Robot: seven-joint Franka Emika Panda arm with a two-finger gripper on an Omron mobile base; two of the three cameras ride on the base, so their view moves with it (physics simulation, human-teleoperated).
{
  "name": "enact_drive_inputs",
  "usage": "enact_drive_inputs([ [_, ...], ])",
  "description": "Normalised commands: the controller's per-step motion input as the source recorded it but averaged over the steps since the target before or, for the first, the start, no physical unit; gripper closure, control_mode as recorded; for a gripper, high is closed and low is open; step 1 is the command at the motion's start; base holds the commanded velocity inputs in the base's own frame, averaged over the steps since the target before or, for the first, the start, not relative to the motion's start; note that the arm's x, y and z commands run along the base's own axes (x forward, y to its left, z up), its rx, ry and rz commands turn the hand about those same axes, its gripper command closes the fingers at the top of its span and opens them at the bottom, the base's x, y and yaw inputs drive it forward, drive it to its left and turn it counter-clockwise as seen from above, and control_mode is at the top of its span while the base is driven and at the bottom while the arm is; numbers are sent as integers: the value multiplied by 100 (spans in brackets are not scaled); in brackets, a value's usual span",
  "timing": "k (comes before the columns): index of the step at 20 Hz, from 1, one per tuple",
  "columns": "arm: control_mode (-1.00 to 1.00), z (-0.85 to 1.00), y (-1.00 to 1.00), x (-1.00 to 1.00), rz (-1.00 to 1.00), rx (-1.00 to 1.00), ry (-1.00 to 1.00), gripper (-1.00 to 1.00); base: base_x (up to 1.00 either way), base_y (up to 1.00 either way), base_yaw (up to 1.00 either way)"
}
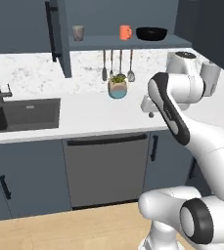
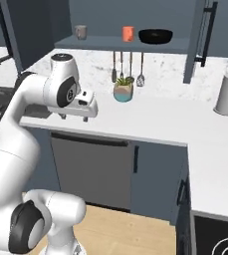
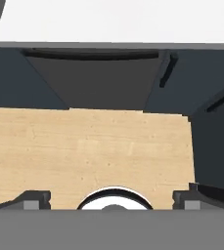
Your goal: Gather all objects into one cabinet and sort the glasses and bowls to opposite sides.
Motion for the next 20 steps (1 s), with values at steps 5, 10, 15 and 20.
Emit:
enact_drive_inputs([
  [5,100,0,0,0,0,0,0,-100,-37,48,65],
  [10,100,0,0,0,0,0,0,-100,-16,42,80],
  [15,100,0,0,0,0,0,0,-100,-13,32,78],
  [20,100,0,0,0,0,0,0,-100,-14,27,74],
])
